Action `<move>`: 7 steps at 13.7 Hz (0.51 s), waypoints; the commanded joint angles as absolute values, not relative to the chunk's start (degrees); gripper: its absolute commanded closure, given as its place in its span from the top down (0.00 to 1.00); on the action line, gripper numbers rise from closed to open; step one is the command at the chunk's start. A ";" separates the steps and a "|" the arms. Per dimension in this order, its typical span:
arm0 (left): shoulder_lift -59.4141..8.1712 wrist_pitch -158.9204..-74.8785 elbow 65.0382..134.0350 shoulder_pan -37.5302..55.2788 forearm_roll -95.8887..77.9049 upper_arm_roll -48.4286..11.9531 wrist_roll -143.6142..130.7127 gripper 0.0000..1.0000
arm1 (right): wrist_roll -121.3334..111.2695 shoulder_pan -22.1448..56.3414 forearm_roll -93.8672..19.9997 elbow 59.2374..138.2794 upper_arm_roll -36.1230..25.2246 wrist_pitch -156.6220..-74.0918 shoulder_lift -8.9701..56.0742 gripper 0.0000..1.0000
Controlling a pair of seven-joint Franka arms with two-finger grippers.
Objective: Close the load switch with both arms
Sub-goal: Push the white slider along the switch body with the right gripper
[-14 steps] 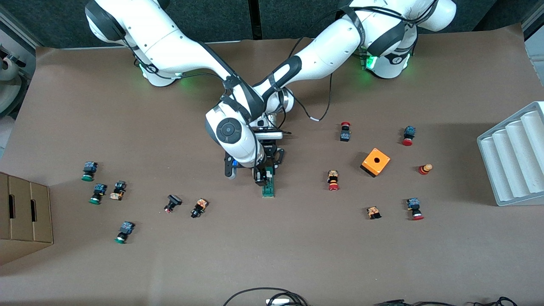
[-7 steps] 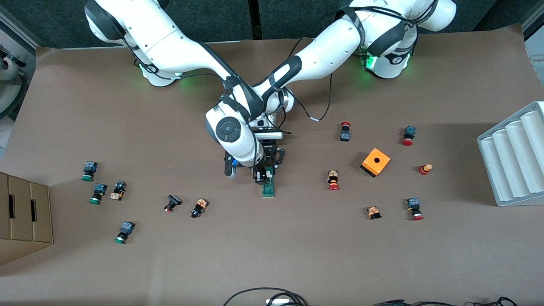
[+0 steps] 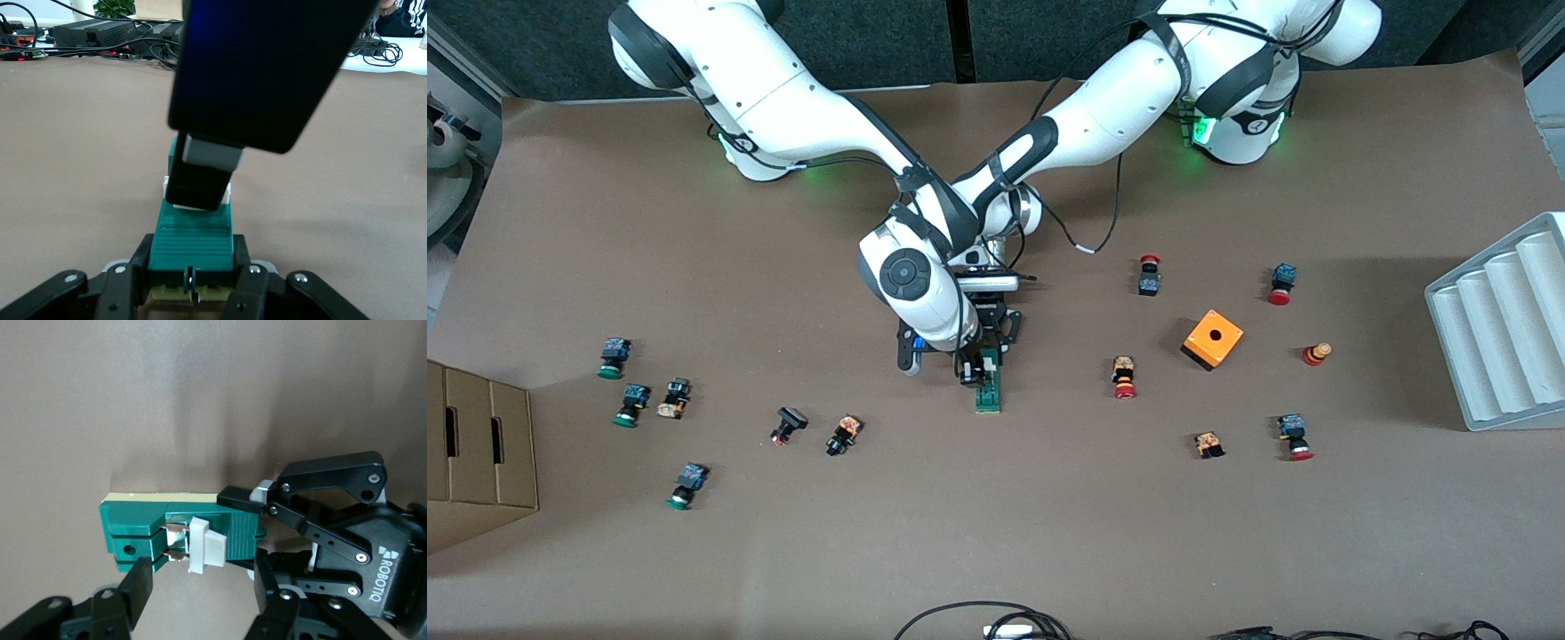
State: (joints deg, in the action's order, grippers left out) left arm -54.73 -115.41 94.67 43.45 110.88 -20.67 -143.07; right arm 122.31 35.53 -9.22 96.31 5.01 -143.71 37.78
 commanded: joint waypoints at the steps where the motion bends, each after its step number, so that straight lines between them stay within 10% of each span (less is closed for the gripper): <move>1: -55.72 -115.93 94.22 44.12 112.24 -19.86 -144.76 0.48 | 123.49 35.77 -7.47 96.94 5.36 -145.99 38.32 0.65; 7: -55.72 -115.93 94.22 44.12 112.24 -19.86 -144.76 0.48 | 123.49 35.95 -6.86 96.94 5.36 -148.01 39.64 0.63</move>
State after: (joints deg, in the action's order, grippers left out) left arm -54.73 -115.41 94.67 43.45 110.88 -20.67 -143.07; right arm 122.31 35.78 -8.82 96.45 5.19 -146.03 39.27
